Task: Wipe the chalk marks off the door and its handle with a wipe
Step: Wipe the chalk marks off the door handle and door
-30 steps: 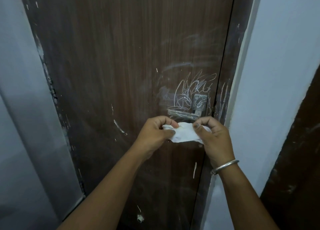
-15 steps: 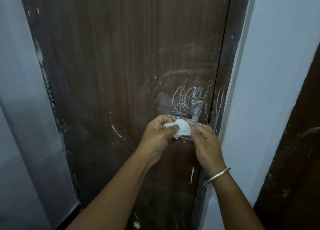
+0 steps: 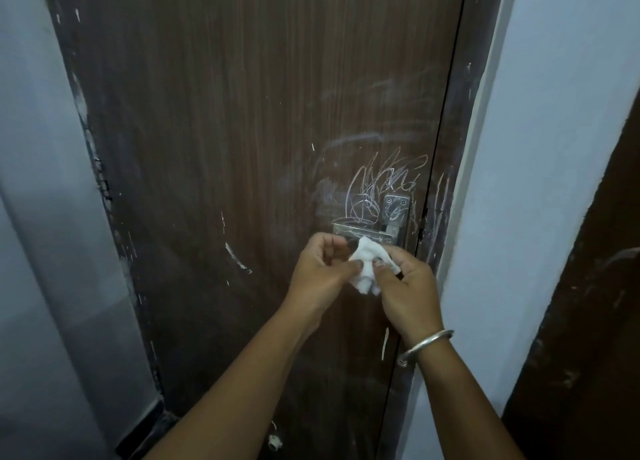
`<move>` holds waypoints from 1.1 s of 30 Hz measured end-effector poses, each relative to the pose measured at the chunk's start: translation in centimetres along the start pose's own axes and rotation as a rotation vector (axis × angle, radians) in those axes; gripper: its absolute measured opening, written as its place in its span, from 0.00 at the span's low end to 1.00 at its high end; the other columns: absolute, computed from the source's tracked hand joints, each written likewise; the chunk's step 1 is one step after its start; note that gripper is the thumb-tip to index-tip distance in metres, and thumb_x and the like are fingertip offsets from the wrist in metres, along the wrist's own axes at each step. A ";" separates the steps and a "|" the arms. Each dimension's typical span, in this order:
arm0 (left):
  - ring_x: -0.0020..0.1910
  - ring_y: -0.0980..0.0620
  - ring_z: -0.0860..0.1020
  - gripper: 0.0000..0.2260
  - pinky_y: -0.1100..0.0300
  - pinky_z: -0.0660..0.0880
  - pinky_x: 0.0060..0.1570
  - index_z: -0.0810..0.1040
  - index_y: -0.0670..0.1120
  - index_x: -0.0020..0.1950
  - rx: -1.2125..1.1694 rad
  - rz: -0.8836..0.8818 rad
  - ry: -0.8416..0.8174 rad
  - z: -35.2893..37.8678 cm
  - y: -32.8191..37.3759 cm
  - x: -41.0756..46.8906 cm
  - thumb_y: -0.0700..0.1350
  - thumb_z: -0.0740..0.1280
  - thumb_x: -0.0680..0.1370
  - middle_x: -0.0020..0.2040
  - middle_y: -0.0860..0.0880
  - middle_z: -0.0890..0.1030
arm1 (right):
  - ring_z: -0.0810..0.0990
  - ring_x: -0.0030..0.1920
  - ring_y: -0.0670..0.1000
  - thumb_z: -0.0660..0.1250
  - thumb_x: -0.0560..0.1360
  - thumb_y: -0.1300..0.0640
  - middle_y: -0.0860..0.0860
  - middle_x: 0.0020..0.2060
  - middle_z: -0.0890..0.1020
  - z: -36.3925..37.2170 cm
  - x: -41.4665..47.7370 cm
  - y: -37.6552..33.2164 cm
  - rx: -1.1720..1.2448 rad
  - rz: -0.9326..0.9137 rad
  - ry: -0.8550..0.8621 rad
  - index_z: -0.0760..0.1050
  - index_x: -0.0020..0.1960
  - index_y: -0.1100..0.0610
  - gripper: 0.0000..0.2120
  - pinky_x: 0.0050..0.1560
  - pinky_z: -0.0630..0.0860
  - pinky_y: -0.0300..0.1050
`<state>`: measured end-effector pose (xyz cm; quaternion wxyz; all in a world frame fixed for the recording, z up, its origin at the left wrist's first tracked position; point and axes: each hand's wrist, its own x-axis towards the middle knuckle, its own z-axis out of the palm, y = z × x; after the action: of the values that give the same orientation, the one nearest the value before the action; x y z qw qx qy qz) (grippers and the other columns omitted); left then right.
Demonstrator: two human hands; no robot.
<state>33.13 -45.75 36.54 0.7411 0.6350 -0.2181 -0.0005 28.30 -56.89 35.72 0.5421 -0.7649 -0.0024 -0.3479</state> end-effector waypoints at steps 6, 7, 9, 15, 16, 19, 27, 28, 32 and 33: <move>0.34 0.56 0.77 0.11 0.64 0.77 0.35 0.77 0.45 0.46 0.147 0.099 -0.200 -0.6 1.0 0.1 0.30 0.67 0.73 0.37 0.47 0.78 | 0.80 0.43 0.48 0.66 0.73 0.66 0.47 0.41 0.80 -0.4 0.3 -0.3 0.085 0.025 -0.076 0.74 0.46 0.49 0.11 0.42 0.78 0.42; 0.32 0.55 0.75 0.10 0.65 0.76 0.32 0.77 0.45 0.43 0.155 0.097 -0.174 -0.6 1.1 0.1 0.30 0.67 0.73 0.36 0.46 0.77 | 0.79 0.42 0.47 0.66 0.73 0.66 0.47 0.40 0.80 -0.5 0.3 -0.3 0.086 0.009 -0.067 0.73 0.44 0.49 0.12 0.41 0.78 0.41; 0.30 0.54 0.73 0.10 0.65 0.72 0.28 0.75 0.45 0.39 0.156 0.097 -0.158 -0.6 1.0 0.1 0.30 0.66 0.73 0.34 0.46 0.75 | 0.80 0.41 0.51 0.65 0.73 0.67 0.50 0.39 0.80 -0.6 0.4 -0.2 0.106 -0.016 -0.078 0.74 0.42 0.50 0.12 0.39 0.78 0.44; 0.25 0.60 0.72 0.08 0.69 0.68 0.25 0.76 0.45 0.37 0.118 0.076 -0.145 -0.1 1.3 0.3 0.33 0.68 0.72 0.32 0.47 0.75 | 0.80 0.42 0.58 0.65 0.71 0.72 0.61 0.40 0.82 -0.7 0.2 -0.3 0.445 0.178 -0.039 0.79 0.40 0.60 0.09 0.44 0.77 0.51; 0.28 0.58 0.74 0.06 0.67 0.70 0.29 0.77 0.45 0.37 0.102 0.061 -0.147 0.0 1.4 0.5 0.36 0.69 0.71 0.32 0.47 0.76 | 0.79 0.42 0.57 0.65 0.71 0.71 0.61 0.40 0.81 -0.8 0.3 -0.4 0.503 0.212 -0.027 0.79 0.40 0.61 0.08 0.45 0.76 0.50; 0.35 0.50 0.76 0.02 0.57 0.74 0.38 0.79 0.44 0.38 0.052 0.035 -0.153 0.5 1.6 0.6 0.39 0.70 0.70 0.35 0.44 0.79 | 0.77 0.40 0.54 0.68 0.70 0.69 0.57 0.38 0.80 -0.6 0.8 -0.6 0.529 0.242 0.058 0.77 0.38 0.59 0.07 0.42 0.76 0.47; 0.39 0.52 0.79 0.12 0.57 0.79 0.41 0.77 0.48 0.44 0.117 0.140 -0.062 2.2 1.5 2.2 0.30 0.68 0.71 0.41 0.47 0.80 | 0.81 0.40 0.55 0.67 0.68 0.74 0.55 0.41 0.81 0.0 3.0 -0.6 0.683 0.336 0.464 0.76 0.47 0.58 0.13 0.34 0.79 0.42; 0.41 0.51 0.80 0.13 0.54 0.80 0.44 0.77 0.49 0.44 0.128 0.147 -0.047 2.2 1.5 2.6 0.31 0.68 0.72 0.42 0.47 0.80 | 0.81 0.41 0.55 0.68 0.69 0.72 0.54 0.41 0.81 -0.2 3.4 -0.4 0.570 0.264 0.489 0.77 0.43 0.54 0.13 0.37 0.79 0.45; 0.46 0.53 0.78 0.12 0.60 0.78 0.47 0.75 0.51 0.45 0.239 0.186 0.006 1.3 1.7 4.6 0.33 0.66 0.73 0.46 0.51 0.80 | 0.79 0.43 0.53 0.67 0.72 0.64 0.52 0.41 0.81 -1.8 5.7 -0.2 -0.097 -0.072 0.433 0.80 0.43 0.52 0.08 0.41 0.76 0.38; 0.47 0.54 0.78 0.12 0.64 0.77 0.47 0.75 0.50 0.46 0.270 0.192 0.000 1.0 1.7 5.1 0.33 0.66 0.74 0.46 0.52 0.79 | 0.78 0.42 0.51 0.66 0.73 0.64 0.54 0.43 0.81 -2.2 6.5 -0.3 -0.278 -0.139 0.423 0.81 0.45 0.54 0.08 0.40 0.71 0.30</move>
<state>36.91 -47.81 39.92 0.6458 0.7050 -0.2758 0.0995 31.94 -60.99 39.81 0.3951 -0.7402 0.1062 -0.5336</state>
